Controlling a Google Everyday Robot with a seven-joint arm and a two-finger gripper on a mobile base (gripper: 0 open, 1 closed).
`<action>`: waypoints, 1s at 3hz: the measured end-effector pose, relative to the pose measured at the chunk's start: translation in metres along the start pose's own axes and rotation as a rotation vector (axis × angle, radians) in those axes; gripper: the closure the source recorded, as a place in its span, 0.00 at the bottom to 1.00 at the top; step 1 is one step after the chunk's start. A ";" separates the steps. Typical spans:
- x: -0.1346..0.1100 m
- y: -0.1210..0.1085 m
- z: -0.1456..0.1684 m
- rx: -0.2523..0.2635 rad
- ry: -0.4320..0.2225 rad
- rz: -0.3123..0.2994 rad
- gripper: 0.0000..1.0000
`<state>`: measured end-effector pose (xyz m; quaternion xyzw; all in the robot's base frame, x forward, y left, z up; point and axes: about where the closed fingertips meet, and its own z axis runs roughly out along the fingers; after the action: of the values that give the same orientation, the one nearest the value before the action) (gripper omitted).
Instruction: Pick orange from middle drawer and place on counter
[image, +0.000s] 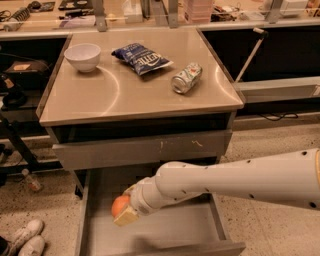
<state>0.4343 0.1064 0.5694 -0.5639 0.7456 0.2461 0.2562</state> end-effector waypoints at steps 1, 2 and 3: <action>-0.040 -0.018 -0.027 0.043 0.006 -0.037 1.00; -0.073 -0.036 -0.050 0.078 0.017 -0.060 1.00; -0.073 -0.036 -0.050 0.078 0.017 -0.060 1.00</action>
Offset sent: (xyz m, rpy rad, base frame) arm 0.0735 0.0119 0.1249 -0.0661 -0.1336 -0.0154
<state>0.4808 0.1167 0.6524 -0.5778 0.7394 0.2040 0.2788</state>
